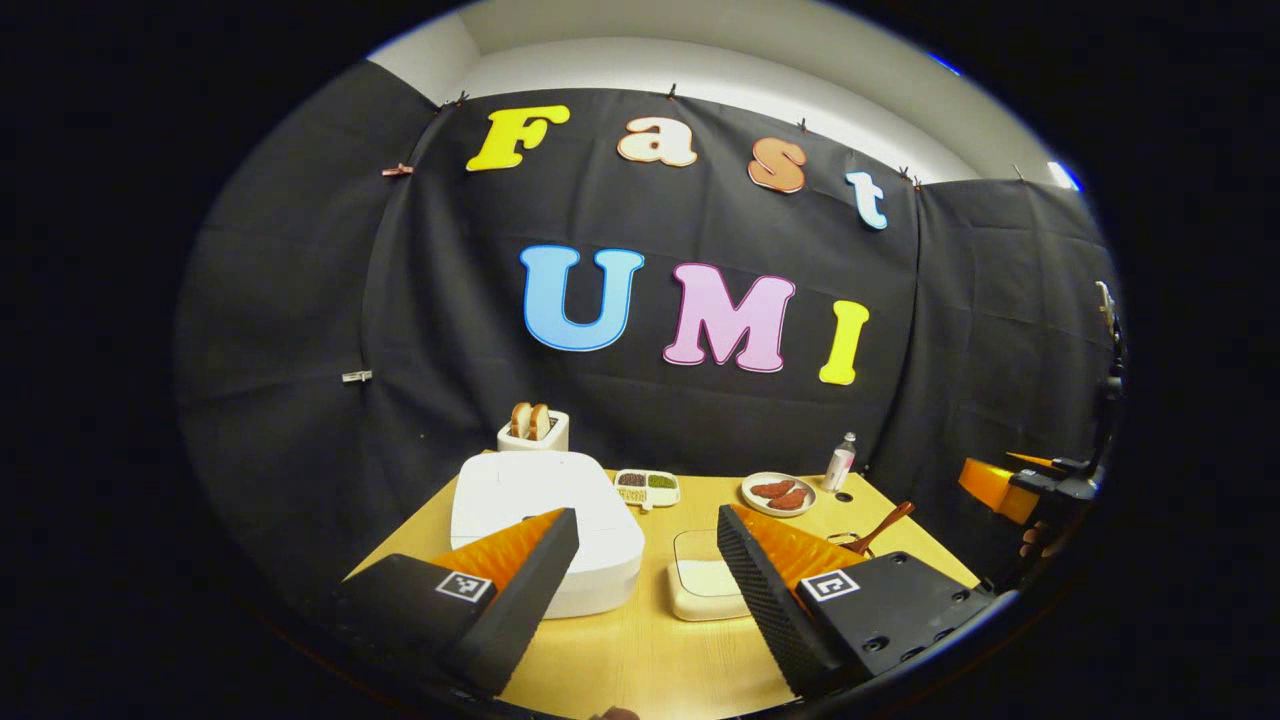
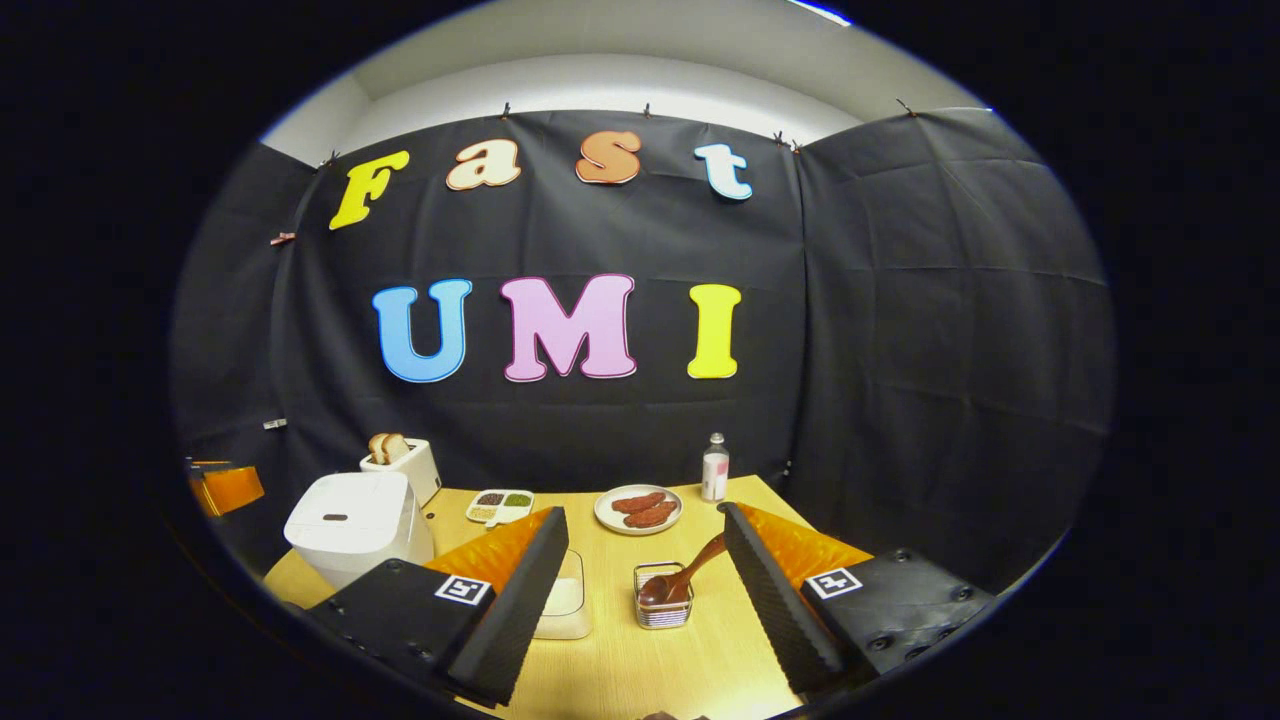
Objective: Close the left gripper, press the button to open the rice cooker; take a wooden spoon from the chopstick holder with the right hand, scoop a spoonful of rice and pour it into the rice cooker, then put the wooden spoon back into the chopstick holder.
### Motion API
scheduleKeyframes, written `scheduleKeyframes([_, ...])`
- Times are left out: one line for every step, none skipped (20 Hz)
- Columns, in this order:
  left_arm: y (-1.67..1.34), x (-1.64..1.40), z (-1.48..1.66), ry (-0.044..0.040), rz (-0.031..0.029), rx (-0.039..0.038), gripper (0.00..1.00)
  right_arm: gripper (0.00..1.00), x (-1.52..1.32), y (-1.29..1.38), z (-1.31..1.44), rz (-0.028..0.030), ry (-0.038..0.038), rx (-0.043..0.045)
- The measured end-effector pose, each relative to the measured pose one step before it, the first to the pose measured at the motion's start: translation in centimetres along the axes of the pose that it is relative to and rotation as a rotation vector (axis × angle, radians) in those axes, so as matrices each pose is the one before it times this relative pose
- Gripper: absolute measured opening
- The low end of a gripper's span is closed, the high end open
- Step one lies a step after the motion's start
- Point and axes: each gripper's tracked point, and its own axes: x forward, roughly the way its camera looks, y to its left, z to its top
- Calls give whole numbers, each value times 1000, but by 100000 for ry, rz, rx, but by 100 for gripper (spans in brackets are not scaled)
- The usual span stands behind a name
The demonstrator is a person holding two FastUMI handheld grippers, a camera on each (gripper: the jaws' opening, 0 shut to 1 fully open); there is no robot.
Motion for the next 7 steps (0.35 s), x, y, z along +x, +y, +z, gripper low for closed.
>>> scheduleKeyframes([645,101,-166,128,705,-499,96,98,109,207,117,69,-252,-1166])
scheduleKeyframes([514,-52,-90,652,418,-568,95,98,111,394,80,623,-182,-970])
scheduleKeyframes([458,56,-177,302,875,-411,95,99,74,433,324,581,-554,-855])
scheduleKeyframes([484,-2,146,-163,774,2,95,98,107,394,265,592,-625,-627])
scheduleKeyframes([251,44,84,64,396,575,95,98,97,410,92,581,-126,-215])
scheduleKeyframes([290,-52,100,-125,519,922,95,98,73,466,46,762,30,-80])
scheduleKeyframes([26,56,20,-146,-75,624,95,98,31,439,202,706,-197,-185])
